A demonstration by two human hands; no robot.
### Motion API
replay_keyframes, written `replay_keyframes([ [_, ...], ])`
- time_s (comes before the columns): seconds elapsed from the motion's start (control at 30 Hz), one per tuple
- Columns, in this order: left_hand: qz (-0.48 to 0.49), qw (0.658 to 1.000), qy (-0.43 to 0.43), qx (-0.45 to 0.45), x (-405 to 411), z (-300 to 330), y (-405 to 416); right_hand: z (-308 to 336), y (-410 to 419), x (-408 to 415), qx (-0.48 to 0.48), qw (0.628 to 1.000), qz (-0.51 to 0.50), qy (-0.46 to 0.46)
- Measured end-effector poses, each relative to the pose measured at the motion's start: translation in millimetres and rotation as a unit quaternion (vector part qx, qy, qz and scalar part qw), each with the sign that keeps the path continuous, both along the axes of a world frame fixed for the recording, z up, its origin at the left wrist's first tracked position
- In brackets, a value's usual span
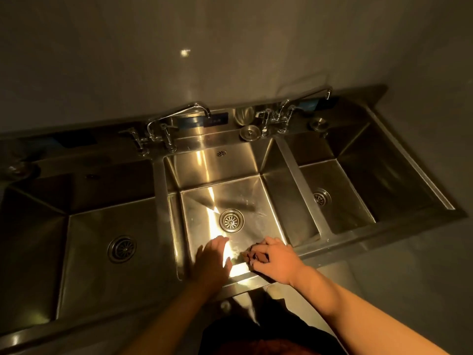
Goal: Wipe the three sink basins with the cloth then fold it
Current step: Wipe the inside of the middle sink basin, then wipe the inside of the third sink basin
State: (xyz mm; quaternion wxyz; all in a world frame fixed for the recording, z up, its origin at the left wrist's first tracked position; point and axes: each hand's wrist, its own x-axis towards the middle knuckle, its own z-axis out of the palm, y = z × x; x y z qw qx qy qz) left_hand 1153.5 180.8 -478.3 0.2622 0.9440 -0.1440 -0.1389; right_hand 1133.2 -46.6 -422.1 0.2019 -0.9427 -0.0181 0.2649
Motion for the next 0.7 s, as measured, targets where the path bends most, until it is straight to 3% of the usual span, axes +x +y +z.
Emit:
replay_keyframes([
  [0.1,-0.003,1.0,0.008,-0.016,-34.2,-3.4,-12.8,-1.8,-2.5,-16.8,0.014,0.999,-0.028,-0.045],
  [0.2,0.008,1.0,-0.022,0.002,-58.8,-3.0,-12.4,-6.3,0.7,-24.3,-0.031,0.995,0.003,-0.09],
  [0.33,0.049,0.997,-0.053,0.006,-73.6,-1.9,-8.8,-4.9,4.8,-16.3,-0.06,0.995,0.025,-0.081],
  [0.43,0.084,0.996,0.01,0.041,-80.3,1.6,-5.8,-6.3,1.2,-11.6,-0.107,0.985,0.083,-0.11],
  [0.5,0.11,0.992,0.011,0.059,-84.6,3.1,-9.8,-10.7,-5.5,-10.4,-0.065,0.987,0.088,-0.114],
  [0.63,0.145,0.985,-0.094,0.003,-102.0,10.3,-45.1,-10.3,-32.5,-3.9,0.024,0.991,0.111,-0.074],
  [0.7,0.148,0.988,-0.045,0.023,-103.5,18.5,-67.6,-10.6,-55.9,-1.6,0.027,0.985,0.148,-0.08],
])
